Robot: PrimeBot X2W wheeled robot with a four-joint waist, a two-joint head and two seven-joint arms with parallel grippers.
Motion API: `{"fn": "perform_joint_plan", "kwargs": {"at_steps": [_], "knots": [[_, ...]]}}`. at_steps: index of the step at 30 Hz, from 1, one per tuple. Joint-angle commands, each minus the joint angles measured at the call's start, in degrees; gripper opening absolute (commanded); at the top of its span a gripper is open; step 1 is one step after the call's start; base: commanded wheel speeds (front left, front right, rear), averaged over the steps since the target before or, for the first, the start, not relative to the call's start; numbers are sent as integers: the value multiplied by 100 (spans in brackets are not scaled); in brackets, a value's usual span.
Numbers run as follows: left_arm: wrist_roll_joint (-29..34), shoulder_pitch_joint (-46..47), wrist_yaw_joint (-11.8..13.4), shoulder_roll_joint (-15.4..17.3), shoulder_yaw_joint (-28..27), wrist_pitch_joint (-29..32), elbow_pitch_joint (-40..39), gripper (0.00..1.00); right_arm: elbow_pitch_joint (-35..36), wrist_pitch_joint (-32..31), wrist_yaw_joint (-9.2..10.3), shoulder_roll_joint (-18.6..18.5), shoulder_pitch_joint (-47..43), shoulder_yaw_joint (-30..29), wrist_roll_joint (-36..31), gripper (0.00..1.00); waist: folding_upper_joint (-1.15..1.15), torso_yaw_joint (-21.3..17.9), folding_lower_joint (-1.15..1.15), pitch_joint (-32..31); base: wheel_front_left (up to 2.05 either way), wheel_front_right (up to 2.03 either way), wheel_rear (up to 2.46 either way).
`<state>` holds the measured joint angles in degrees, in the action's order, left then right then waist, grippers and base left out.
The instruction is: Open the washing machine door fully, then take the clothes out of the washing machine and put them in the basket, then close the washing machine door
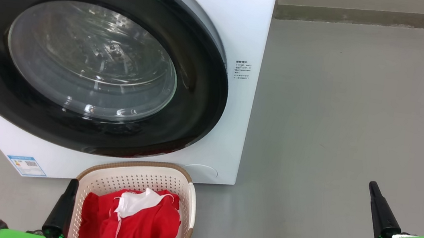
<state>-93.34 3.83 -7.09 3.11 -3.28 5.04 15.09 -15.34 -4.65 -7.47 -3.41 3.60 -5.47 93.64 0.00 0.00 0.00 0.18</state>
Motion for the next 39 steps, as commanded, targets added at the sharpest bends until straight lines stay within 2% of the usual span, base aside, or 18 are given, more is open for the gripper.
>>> {"fn": "perform_joint_plan", "kwargs": {"at_steps": [1, 39], "knots": [[11, 225, -40, 70, -196, 43, -109, 0, 142, -44, -2, -73, 243, 69, -3, 0, 0, 0, 0, 0, 0, 0, 0], [54, 229, -40, 33, -248, 84, -107, 0, 138, -98, -2, -25, 249, 1, -59, 0, 0, 0, 0, 0, 0, 0, 0]]}}
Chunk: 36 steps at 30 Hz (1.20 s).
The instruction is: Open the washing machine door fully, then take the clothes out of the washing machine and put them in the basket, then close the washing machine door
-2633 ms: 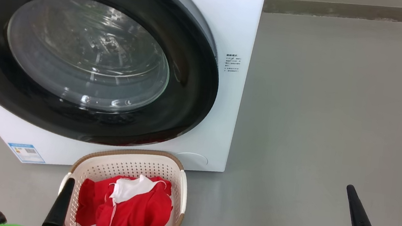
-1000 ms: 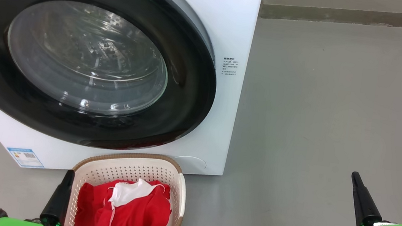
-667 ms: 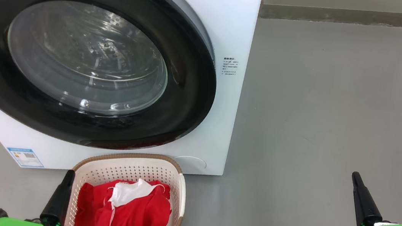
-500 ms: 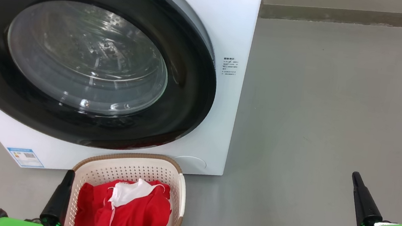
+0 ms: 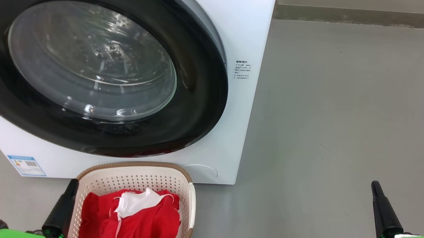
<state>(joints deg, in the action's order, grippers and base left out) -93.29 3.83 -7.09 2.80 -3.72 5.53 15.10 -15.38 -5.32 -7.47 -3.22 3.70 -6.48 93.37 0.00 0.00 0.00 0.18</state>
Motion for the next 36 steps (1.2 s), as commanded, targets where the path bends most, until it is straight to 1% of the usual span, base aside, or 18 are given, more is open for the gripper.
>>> {"fn": "perform_joint_plan", "kwargs": {"at_steps": [1, 36], "knots": [[51, 229, -40, 64, -205, 35, -108, 0, 141, -32, -2, -43, 238, 101, -33, 0, 0, 0, 0, 0, 0, 0, 0], [77, 232, -40, 42, -237, 61, -107, 0, 139, -66, -2, -13, 242, 59, -68, 0, 0, 0, 0, 0, 0, 0, 0]]}}
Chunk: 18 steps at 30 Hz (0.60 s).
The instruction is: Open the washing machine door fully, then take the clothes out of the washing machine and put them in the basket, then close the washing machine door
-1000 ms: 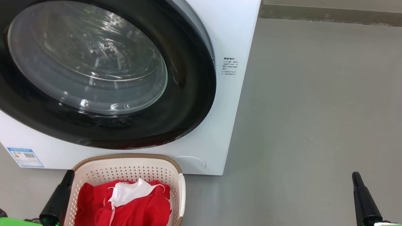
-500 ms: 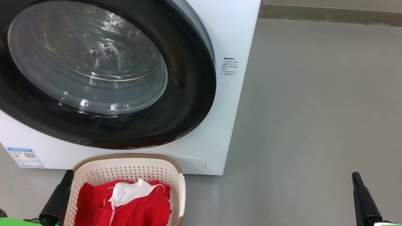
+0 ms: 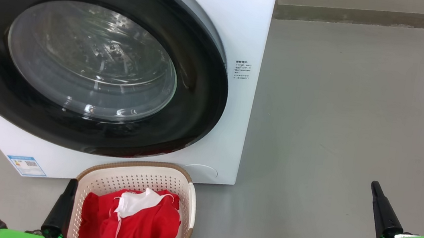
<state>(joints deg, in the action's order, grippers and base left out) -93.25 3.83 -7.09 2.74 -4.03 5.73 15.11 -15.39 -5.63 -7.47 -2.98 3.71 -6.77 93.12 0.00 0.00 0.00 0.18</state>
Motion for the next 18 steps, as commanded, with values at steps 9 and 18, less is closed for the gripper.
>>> {"fn": "perform_joint_plan", "kwargs": {"at_steps": [9, 18], "knots": [[78, 233, -40, 43, -212, 46, -108, 0, 139, -42, -2, -32, 242, 80, -50, 0, 0, 0, 0, 0, 0, 0, 0], [82, 233, -40, 40, -218, 50, -108, 0, 139, -48, -2, -26, 243, 73, -56, 0, 0, 0, 0, 0, 0, 0, 0]]}}
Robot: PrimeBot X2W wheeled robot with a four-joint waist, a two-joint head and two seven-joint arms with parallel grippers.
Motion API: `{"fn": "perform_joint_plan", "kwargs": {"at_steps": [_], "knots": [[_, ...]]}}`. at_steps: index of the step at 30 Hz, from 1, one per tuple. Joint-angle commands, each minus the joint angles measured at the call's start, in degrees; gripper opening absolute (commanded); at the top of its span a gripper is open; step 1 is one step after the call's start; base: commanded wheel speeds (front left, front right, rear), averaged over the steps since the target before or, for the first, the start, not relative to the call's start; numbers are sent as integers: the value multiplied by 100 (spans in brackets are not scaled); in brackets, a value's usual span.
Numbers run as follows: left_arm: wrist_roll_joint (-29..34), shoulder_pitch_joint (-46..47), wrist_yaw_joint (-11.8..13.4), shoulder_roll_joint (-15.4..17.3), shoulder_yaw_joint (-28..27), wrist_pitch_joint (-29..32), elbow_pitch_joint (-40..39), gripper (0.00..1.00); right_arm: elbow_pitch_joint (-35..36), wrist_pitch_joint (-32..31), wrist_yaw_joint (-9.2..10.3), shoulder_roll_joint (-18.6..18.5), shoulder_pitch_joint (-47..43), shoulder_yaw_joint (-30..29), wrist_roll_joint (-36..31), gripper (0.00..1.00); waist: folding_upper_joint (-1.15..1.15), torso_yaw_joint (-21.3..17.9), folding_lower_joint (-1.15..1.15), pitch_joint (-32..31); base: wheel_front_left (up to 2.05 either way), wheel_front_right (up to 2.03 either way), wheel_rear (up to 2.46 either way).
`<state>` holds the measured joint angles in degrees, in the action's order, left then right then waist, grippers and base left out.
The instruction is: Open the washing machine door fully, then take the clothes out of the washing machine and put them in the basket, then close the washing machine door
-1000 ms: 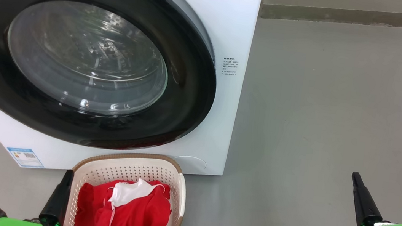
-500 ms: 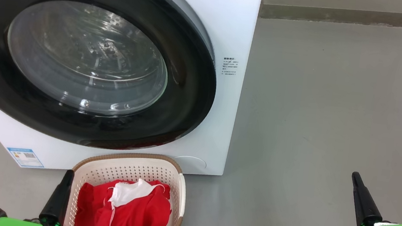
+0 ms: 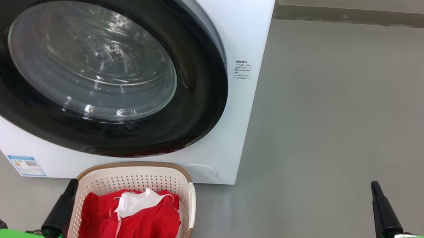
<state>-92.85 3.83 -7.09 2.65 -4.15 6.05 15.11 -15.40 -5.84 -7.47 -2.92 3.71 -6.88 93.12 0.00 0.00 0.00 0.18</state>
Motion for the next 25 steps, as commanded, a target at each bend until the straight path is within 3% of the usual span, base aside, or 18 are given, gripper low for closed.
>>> {"fn": "perform_joint_plan", "kwargs": {"at_steps": [1, 25], "knots": [[43, 233, -40, 48, -206, 19, -108, 0, 140, -27, -2, -32, 243, 83, -57, 0, 0, 0, 0, 0, 0, 0, 0], [52, 234, -40, 40, -217, 28, -108, 0, 139, -40, -2, -22, 244, 67, -69, 0, 0, 0, 0, 0, 0, 0, 0]]}}
